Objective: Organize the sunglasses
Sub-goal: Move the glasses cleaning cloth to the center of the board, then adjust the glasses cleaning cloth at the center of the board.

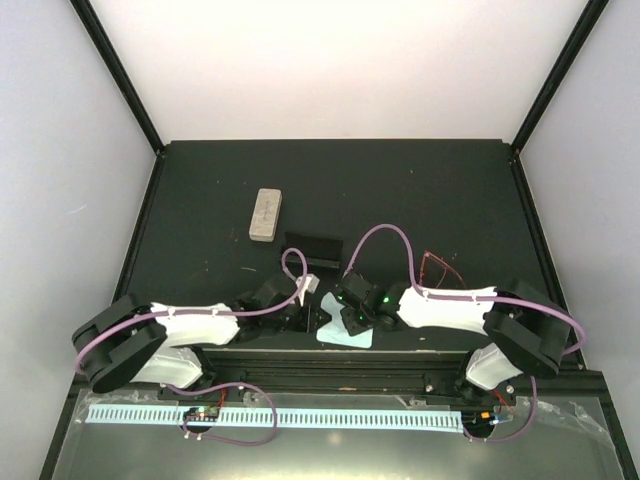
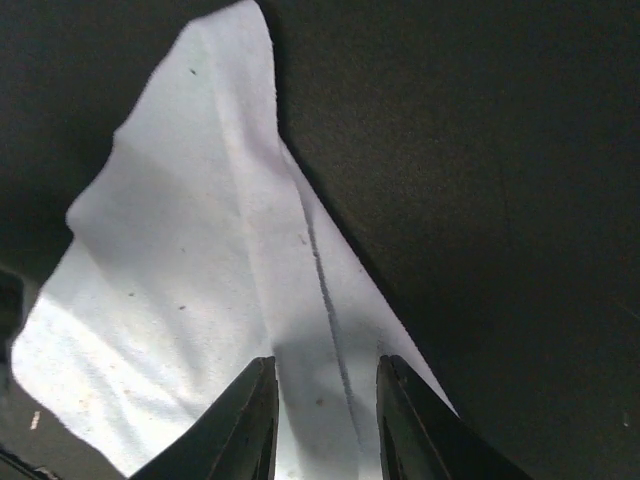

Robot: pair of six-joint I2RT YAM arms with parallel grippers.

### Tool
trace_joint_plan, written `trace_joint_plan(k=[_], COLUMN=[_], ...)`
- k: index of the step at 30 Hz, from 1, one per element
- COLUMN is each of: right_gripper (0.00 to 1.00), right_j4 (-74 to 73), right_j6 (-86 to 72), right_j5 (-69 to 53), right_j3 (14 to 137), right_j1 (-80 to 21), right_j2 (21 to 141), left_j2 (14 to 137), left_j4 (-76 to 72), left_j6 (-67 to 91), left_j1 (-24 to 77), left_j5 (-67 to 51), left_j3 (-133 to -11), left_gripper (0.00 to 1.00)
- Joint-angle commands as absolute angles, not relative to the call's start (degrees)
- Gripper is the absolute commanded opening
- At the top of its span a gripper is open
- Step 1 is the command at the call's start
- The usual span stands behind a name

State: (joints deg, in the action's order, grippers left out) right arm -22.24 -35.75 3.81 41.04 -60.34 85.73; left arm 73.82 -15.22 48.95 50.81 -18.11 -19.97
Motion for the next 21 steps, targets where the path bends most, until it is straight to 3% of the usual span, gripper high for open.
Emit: trace_joint_plan(k=[1, 6, 13, 21], right_gripper=[0.29, 0.22, 0.02, 0.01], right_j4=[-22.7, -21.48, -22.0, -25.57], right_j6=[-33.24, -32.23, -32.79, -35.39], right_j5=[5.38, 1.74, 2.52, 13.03], right_j3=[41.49, 41.49, 41.56, 43.31], right_j1=[-60.29, -60.29, -60.29, -59.55], right_j2=[86.98, 88.17, 87.56, 84.71], left_j2=[77.96, 78.5, 78.97, 78.8], left_j4=[-20.96, -20.54, -16.16, -15.29], left_j6=[53.45, 54.14, 54.49, 54.76], left_j1=[53.54, 53.75, 53.96, 53.98], left_j5=[-16.55, -16.05, -15.56, -15.17], left_j3=[-19.05, -18.69, -18.46, -17.67], left_gripper=[0.11, 0.09, 0.08, 0.06])
